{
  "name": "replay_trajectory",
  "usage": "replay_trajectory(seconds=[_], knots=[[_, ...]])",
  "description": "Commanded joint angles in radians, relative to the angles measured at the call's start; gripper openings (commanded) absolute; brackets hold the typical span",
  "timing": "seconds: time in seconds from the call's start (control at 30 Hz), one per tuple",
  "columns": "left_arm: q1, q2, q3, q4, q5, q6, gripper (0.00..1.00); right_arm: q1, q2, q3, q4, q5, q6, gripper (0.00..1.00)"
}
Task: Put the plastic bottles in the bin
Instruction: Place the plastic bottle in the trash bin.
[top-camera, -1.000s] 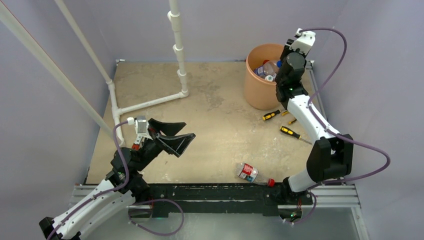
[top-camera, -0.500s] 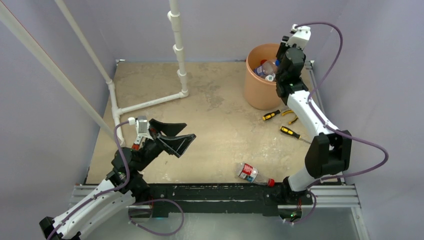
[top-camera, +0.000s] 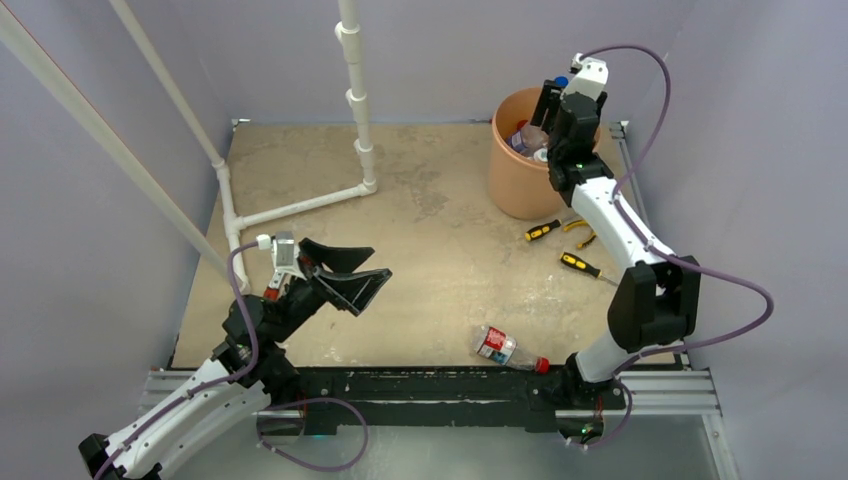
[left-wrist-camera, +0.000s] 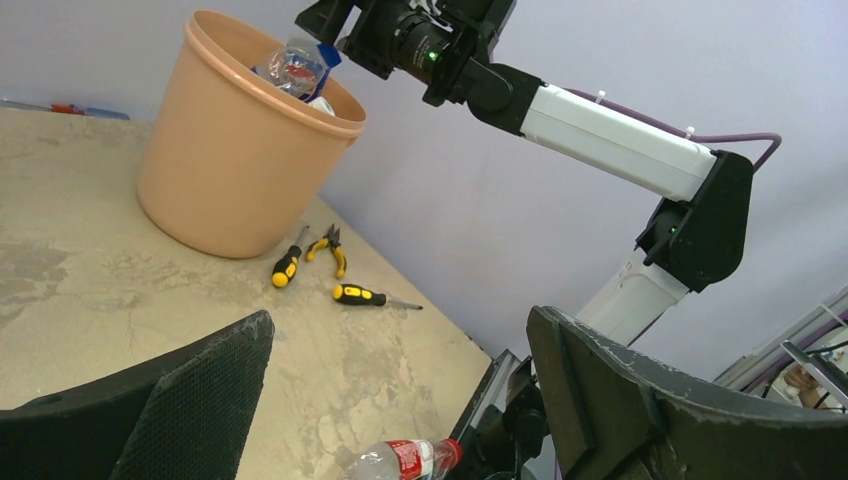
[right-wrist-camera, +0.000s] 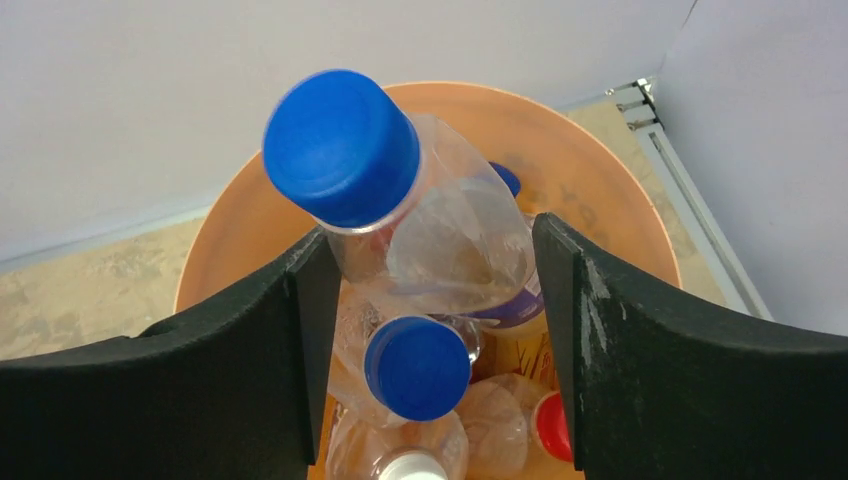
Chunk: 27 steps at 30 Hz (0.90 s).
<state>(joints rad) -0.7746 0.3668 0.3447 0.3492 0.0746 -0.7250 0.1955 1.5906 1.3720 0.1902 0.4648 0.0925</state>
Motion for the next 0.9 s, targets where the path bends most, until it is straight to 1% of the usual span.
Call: replay_trajectory(seconds=[0.0, 0.1, 0.17, 0.27, 0.3, 0.53, 0.7, 0.87], knots=[[-0.005, -0.012, -0.01, 0.017, 0.011, -0.028, 0.98, 0.002, -0.058, 0.024, -0.049, -0.019, 0.049, 0.72], [-0.005, -0.012, -0.011, 0.018, 0.016, -0.035, 0.98, 0.002, -0.087, 0.026, -0.053, -0.027, 0.065, 0.75], [-0.005, -0.014, -0.01, 0.019, 0.02, -0.038, 0.98, 0.002, -0.104, 0.035, -0.067, -0.041, 0.082, 0.81], [-0.005, -0.019, -0.01, 0.019, 0.023, -0.045, 0.98, 0.002, -0.13, 0.052, -0.08, -0.06, 0.107, 0.97], [-0.005, -0.021, -0.009, 0.017, 0.024, -0.047, 0.98, 0.002, -0.138, 0.06, -0.084, -0.062, 0.114, 0.99], [-0.005, -0.03, -0.009, 0.012, 0.021, -0.055, 0.97, -0.001, -0.172, 0.103, -0.059, -0.04, 0.121, 0.98], [-0.005, -0.025, -0.009, 0.013, 0.022, -0.055, 0.97, -0.007, -0.078, 0.194, -0.099, -0.076, 0.098, 0.94], [-0.005, -0.028, -0.007, 0.006, 0.014, -0.046, 0.97, -0.007, -0.021, 0.206, -0.115, -0.111, 0.113, 0.94]])
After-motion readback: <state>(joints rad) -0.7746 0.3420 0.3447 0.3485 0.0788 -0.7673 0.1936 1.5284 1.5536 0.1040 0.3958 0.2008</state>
